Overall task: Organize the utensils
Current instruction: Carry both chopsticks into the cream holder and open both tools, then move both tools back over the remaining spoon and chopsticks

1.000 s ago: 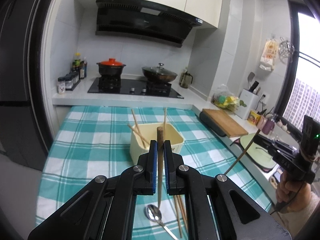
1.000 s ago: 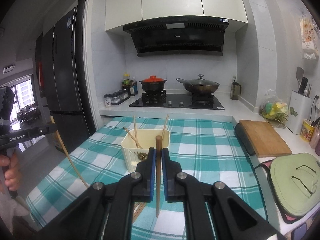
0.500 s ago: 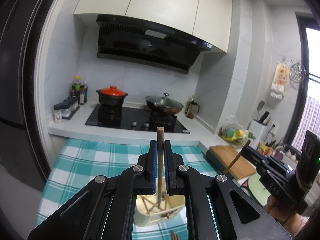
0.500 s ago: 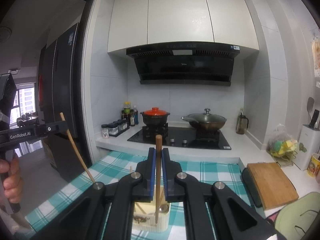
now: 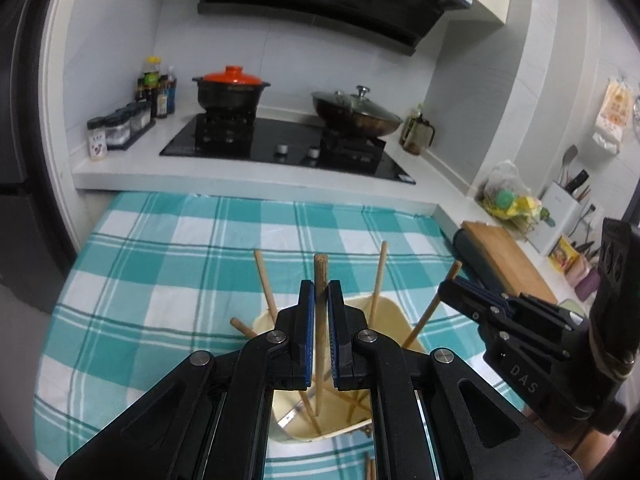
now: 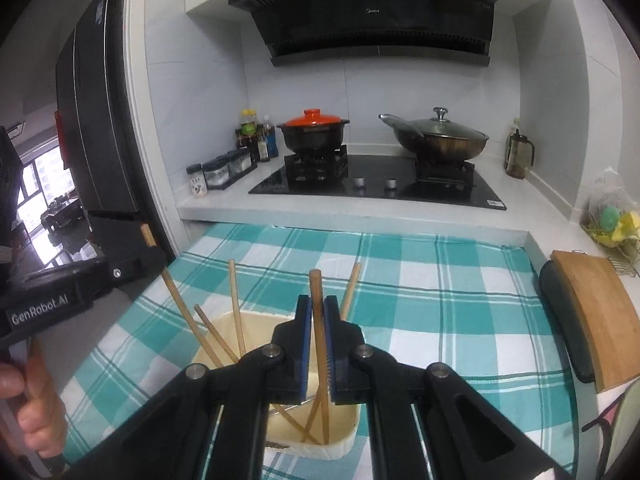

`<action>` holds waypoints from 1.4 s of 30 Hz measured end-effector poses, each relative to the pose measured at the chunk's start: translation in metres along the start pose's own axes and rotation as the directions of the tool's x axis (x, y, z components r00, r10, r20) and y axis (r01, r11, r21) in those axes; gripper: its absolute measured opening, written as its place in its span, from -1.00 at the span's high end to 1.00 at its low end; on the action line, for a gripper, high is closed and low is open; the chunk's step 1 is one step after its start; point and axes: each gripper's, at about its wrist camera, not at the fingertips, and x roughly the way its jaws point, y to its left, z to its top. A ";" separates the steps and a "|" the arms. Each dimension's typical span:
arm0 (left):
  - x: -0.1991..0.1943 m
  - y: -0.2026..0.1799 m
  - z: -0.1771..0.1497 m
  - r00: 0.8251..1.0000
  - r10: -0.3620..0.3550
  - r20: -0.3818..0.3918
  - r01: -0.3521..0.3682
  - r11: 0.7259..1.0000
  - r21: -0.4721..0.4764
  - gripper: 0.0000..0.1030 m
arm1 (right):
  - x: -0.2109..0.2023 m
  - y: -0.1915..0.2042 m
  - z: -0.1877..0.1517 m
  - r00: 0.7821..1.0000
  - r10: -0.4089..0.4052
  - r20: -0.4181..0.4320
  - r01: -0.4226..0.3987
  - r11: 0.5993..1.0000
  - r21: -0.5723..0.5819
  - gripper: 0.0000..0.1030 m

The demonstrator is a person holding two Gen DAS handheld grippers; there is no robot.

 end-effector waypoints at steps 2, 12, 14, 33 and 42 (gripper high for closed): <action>0.009 0.000 -0.002 0.999 0.012 -0.030 -0.012 1.000 -0.008 0.90 | 0.010 -0.002 -0.001 1.000 0.019 -0.023 -0.019 1.000 0.010 0.87; -0.066 0.013 -0.029 0.996 0.061 -0.059 -0.055 0.994 0.092 0.29 | -0.040 0.006 0.004 0.998 0.054 0.031 -0.055 0.998 0.031 0.66; -0.092 0.020 -0.051 0.995 0.070 -0.077 -0.060 0.990 0.125 0.08 | -0.063 0.008 -0.008 0.997 0.070 0.018 -0.070 0.998 0.009 0.66; -0.139 0.004 -0.315 0.965 0.104 -0.241 -0.098 0.994 0.038 -0.48 | -0.181 0.025 -0.330 0.975 -0.091 -0.201 0.123 0.980 0.157 0.66; -0.081 -0.008 -0.297 0.952 0.159 -0.261 -0.148 0.987 0.062 -0.53 | -0.147 0.038 -0.317 0.971 -0.017 -0.240 0.062 0.982 0.180 0.66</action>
